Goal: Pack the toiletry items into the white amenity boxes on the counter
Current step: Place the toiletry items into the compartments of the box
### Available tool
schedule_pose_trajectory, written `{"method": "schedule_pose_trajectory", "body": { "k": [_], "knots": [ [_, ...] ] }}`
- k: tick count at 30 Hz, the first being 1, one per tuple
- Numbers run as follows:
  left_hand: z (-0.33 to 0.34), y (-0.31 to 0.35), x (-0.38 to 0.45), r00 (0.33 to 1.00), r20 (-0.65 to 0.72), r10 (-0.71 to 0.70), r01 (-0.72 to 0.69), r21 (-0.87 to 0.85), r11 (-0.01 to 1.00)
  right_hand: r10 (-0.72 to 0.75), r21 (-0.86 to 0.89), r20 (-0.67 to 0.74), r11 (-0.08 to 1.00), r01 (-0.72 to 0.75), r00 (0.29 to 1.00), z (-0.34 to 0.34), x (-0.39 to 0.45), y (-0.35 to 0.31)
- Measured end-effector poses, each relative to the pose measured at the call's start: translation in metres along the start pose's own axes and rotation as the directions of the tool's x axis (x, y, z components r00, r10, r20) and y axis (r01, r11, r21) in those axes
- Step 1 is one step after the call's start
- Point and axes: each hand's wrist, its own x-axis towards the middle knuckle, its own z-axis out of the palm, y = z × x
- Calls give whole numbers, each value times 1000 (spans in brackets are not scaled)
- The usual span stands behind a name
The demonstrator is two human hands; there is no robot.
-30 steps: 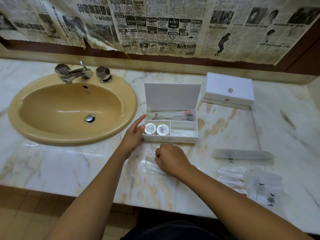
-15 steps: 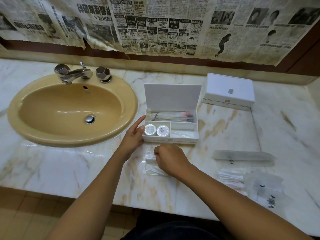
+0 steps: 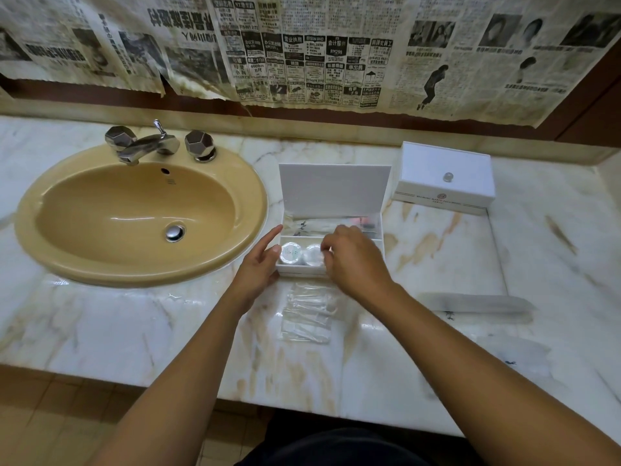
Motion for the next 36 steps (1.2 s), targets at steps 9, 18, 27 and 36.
{"method": "schedule_pose_trajectory", "body": {
  "k": [9,18,27,36],
  "knots": [
    [0,2,-1,1000,8,-4,4,17,1000,283,-213,235,948,-235,930,-18,13,27],
    [1,2,-1,1000,0,2,-2,18,1000,323,-218,362,941,-258,874,-14,17,26],
    [1,1,0,1000,2,1,-1,4,1000,272,-50,327,961,-271,905,4,11,32],
    [1,0,0,1000,-1,12,-12,-1,1000,-22,133,111,991,7,994,9,-20,-14]
  ]
}}
